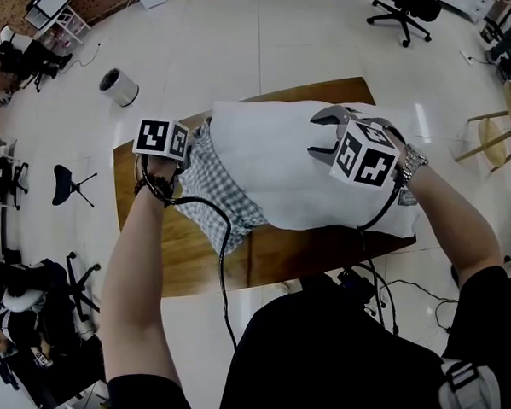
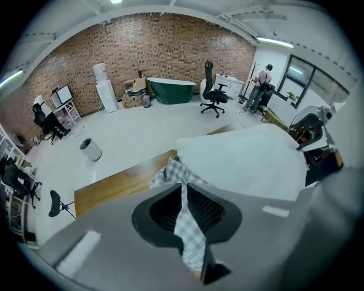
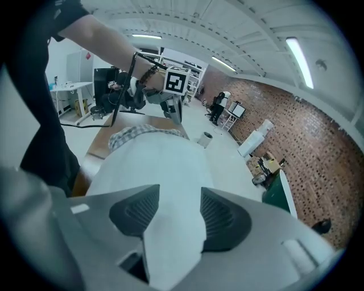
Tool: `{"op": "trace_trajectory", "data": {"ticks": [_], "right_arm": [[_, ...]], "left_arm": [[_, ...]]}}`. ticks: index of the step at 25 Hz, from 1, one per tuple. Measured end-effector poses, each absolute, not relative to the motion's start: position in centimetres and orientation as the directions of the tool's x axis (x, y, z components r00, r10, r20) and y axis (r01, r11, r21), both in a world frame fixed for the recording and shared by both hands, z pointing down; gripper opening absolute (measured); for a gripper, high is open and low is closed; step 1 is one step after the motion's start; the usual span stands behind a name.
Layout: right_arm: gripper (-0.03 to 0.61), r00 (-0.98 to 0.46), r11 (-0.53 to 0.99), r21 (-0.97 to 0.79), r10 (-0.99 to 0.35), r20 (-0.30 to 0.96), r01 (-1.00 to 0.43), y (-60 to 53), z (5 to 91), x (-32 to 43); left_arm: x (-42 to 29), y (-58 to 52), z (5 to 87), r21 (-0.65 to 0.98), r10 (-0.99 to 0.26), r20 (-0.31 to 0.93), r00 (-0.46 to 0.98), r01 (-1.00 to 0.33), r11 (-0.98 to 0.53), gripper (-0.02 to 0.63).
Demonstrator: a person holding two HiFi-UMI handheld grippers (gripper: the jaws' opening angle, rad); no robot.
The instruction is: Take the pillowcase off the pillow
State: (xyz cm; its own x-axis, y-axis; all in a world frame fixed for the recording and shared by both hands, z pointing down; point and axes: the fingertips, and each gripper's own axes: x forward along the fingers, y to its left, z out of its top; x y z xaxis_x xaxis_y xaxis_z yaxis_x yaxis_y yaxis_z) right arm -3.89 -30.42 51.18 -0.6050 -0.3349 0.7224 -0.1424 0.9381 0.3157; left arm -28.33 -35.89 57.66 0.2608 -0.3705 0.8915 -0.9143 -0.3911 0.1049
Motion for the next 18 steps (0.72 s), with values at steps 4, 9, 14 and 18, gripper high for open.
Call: {"op": "trace_trajectory", "data": {"ticks": [4, 9, 14, 18], "right_arm": [[0.253, -0.612, 0.944, 0.311, -0.312, 0.727, -0.111, -27.3, 51.6, -5.5], [0.287, -0.613, 0.945, 0.317, -0.296, 0.732, -0.078, -23.5, 52.7, -7.4], [0.307, -0.606, 0.939, 0.339, -0.303, 0.735, -0.058, -20.3, 54.3, -8.5], [0.318, -0.593, 0.933, 0.355, -0.317, 0.741, -0.055, -18.8, 56.0, -8.7]], "left_arm": [[-26.8, -32.8, 56.7, 0.164, -0.416, 0.847, 0.331, -0.907, -0.387, 0.055], [-25.3, -28.9, 56.8, 0.224, -0.453, 0.800, 0.393, -0.897, -0.382, 0.138], [-23.9, -24.6, 57.8, 0.251, -0.467, 0.778, 0.421, -0.889, -0.382, 0.183], [-22.6, -21.8, 58.9, 0.280, -0.467, 0.765, 0.443, -0.882, -0.379, 0.227]]}}
